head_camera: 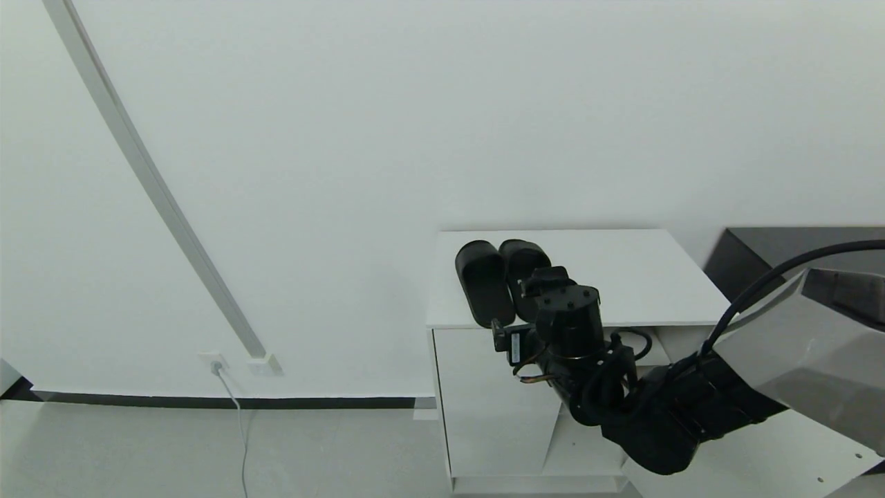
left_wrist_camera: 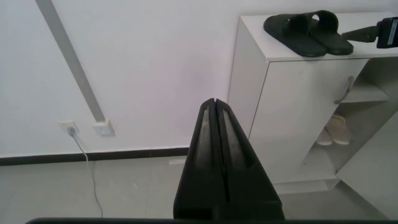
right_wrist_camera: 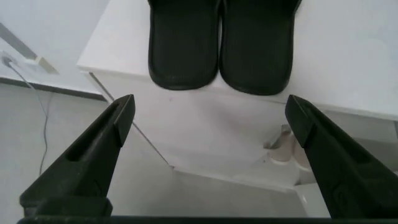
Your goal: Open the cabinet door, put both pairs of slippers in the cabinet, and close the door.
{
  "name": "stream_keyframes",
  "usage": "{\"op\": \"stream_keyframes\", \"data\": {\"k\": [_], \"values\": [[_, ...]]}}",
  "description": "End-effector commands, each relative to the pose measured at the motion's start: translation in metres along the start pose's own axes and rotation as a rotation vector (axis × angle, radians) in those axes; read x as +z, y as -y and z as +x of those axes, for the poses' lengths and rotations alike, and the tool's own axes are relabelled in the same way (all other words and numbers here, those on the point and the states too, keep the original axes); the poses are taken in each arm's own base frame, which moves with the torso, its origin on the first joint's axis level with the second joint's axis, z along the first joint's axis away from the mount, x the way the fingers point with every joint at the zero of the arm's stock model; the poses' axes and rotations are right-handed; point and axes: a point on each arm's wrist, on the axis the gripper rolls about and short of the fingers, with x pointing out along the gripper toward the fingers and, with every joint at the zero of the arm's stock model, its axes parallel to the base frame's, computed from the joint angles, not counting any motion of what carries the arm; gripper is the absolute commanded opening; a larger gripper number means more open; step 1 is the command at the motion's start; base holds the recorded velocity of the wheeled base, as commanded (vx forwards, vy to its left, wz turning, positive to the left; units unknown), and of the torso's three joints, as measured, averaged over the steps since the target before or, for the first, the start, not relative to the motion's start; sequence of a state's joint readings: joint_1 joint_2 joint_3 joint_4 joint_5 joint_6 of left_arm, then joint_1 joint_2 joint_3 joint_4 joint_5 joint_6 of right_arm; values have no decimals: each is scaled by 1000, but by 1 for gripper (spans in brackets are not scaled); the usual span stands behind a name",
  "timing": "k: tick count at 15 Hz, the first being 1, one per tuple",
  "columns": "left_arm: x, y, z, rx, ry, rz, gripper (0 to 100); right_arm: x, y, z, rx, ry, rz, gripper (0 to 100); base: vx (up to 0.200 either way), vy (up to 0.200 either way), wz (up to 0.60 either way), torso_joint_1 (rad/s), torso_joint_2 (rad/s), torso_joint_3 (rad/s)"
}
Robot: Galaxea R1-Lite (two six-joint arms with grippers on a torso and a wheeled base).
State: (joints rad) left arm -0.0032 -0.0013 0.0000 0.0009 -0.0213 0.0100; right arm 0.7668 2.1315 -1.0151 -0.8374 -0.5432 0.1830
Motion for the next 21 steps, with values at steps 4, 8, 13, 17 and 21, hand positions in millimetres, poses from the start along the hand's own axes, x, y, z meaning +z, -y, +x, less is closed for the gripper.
{"op": "stream_keyframes", "data": {"k": [4, 8, 13, 17, 21], "values": [[0, 0, 0, 0, -2, -4, 0, -5, 2, 1, -6, 6, 5, 100, 200, 0, 0, 1, -4, 2], [0, 0, 0, 1, 0, -5, 0, -8, 1, 4, -8, 11, -4, 100, 150, 0, 0, 4, 2, 1], [0, 0, 0, 1, 0, -8, 0, -9, 3, 36, -32, 79, -21, 100, 0, 0, 0, 0, 0, 0], [0, 0, 0, 1, 0, -8, 0, -12, 6, 58, -55, 73, -20, 100, 0, 0, 0, 0, 0, 0], [0, 0, 0, 1, 0, -8, 0, -21, 5, 81, -37, 69, -17, 100, 0, 0, 0, 0, 0, 0]]}}
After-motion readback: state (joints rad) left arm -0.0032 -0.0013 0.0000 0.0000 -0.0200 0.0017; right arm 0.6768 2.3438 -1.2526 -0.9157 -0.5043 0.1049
